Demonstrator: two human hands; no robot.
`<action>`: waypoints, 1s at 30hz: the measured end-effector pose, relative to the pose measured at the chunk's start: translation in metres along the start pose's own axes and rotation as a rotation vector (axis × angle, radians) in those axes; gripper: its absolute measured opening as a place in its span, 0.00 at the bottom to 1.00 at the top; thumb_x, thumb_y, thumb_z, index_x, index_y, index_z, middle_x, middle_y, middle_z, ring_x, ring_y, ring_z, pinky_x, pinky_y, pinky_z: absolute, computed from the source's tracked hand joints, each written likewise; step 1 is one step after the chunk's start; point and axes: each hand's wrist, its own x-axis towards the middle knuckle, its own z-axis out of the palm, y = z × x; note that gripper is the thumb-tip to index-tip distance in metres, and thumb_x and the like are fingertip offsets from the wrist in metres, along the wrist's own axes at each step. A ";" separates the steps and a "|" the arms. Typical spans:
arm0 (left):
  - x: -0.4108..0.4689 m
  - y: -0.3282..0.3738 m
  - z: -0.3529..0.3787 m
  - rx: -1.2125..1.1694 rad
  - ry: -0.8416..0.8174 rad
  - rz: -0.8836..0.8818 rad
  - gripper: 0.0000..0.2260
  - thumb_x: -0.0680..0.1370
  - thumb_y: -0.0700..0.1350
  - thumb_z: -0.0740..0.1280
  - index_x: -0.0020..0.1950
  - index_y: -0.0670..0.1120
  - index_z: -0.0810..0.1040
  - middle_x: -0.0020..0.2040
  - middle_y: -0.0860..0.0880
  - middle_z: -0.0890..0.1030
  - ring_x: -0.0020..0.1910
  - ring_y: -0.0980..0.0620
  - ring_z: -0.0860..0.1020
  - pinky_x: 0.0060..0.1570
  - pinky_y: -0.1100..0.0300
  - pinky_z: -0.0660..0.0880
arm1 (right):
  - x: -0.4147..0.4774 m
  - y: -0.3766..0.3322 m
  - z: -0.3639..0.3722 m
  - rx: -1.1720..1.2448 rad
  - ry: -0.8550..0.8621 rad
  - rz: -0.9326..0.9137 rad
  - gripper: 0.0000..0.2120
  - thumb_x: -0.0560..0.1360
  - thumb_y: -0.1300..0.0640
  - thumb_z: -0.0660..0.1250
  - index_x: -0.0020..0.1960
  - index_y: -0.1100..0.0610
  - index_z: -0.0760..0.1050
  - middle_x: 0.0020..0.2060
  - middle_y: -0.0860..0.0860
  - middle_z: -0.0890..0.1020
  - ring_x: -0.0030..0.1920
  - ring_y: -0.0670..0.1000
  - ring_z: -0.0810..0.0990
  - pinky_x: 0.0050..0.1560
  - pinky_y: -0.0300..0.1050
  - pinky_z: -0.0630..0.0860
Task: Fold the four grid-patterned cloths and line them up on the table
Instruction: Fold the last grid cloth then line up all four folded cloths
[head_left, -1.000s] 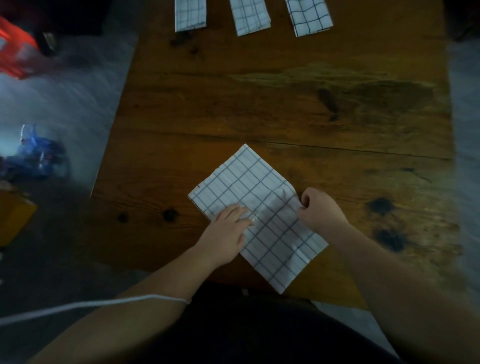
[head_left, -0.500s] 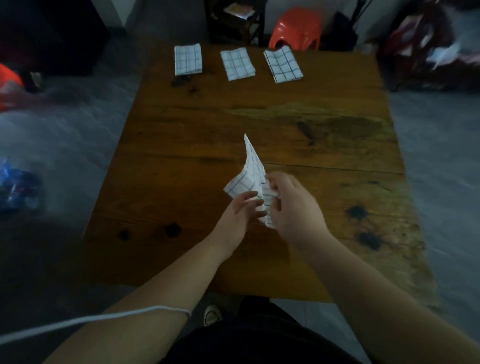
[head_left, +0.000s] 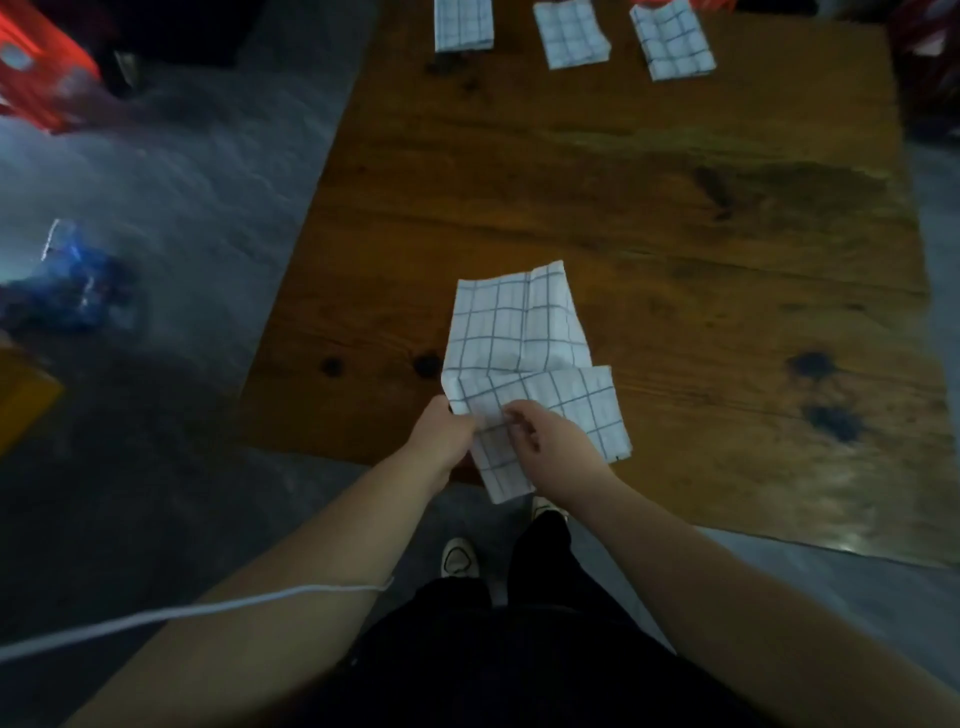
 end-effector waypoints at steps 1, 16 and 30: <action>-0.001 -0.004 -0.009 0.079 0.006 0.010 0.24 0.72 0.51 0.75 0.67 0.49 0.76 0.59 0.47 0.83 0.55 0.49 0.81 0.56 0.48 0.80 | -0.001 0.009 0.000 -0.065 0.024 -0.023 0.17 0.82 0.55 0.59 0.70 0.48 0.71 0.62 0.48 0.79 0.61 0.48 0.76 0.61 0.46 0.75; -0.026 -0.065 -0.067 1.420 -0.181 0.783 0.36 0.80 0.59 0.65 0.83 0.49 0.52 0.83 0.50 0.45 0.81 0.49 0.39 0.79 0.50 0.41 | -0.047 0.082 0.009 -0.696 -0.088 -0.266 0.35 0.80 0.48 0.60 0.82 0.51 0.48 0.82 0.48 0.46 0.81 0.49 0.40 0.80 0.50 0.41; -0.027 -0.089 -0.083 1.287 -0.184 0.914 0.27 0.81 0.46 0.46 0.81 0.50 0.60 0.81 0.50 0.58 0.81 0.52 0.52 0.79 0.52 0.44 | -0.064 0.091 0.013 -0.561 0.172 -0.304 0.24 0.76 0.63 0.66 0.70 0.50 0.75 0.68 0.46 0.78 0.70 0.47 0.74 0.78 0.52 0.54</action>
